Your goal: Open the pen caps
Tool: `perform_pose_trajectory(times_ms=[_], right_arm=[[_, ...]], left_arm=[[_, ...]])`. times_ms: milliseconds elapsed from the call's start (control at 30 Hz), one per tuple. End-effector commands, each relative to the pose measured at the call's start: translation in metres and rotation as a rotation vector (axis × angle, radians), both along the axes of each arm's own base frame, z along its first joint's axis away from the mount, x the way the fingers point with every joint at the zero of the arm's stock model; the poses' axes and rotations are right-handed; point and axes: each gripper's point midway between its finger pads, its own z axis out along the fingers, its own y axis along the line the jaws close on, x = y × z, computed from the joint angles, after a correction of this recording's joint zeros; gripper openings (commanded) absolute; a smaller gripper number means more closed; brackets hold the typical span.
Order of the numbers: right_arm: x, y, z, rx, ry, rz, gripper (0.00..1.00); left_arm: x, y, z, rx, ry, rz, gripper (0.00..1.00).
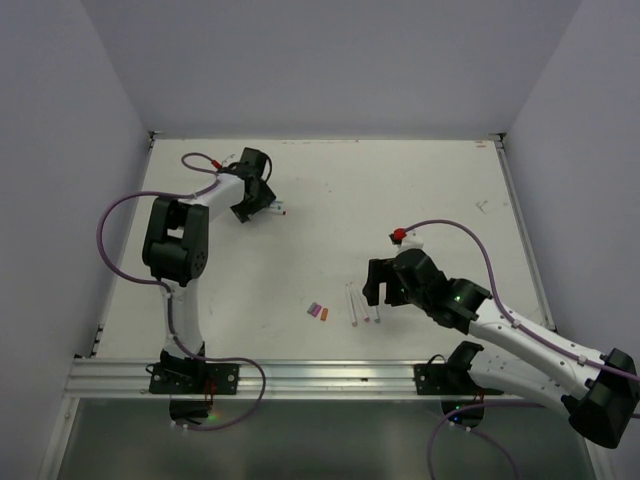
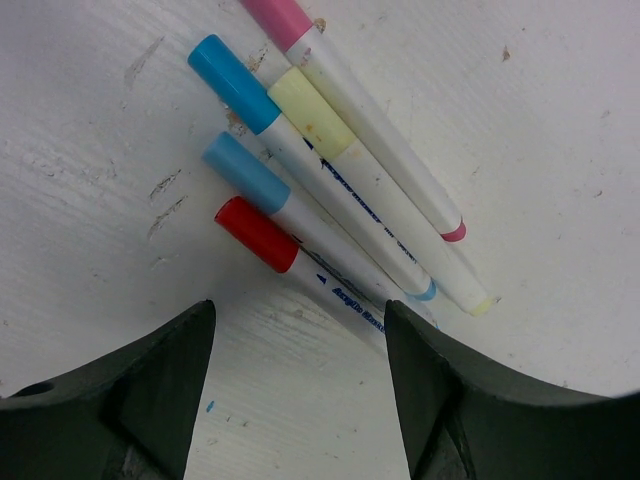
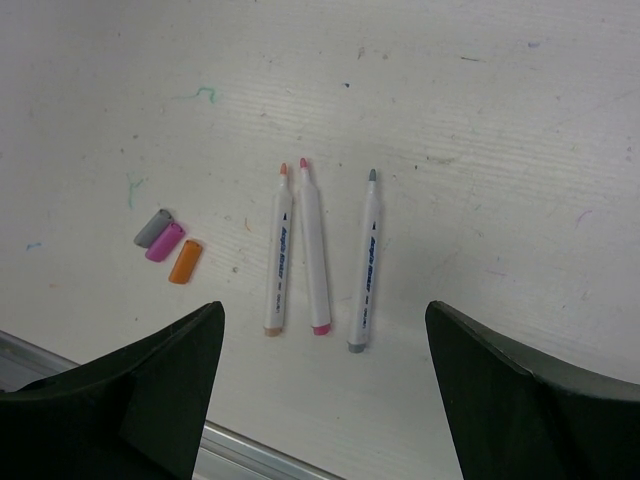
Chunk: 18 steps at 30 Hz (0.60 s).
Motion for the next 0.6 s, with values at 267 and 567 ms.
perform_pose_trajectory(times_ms=[267, 567], right_arm=[[0.007, -0.003, 0.001, -0.006, -0.037, -0.023, 0.86], [0.010, 0.002, 0.000, 0.007, -0.033, -0.022, 0.86]], left_arm=[[-0.002, 0.009, -0.008, 0.040, 0.046, 0.019, 0.69], [-0.025, 0.027, -0.022, 0.174, 0.105, 0.025, 0.66]])
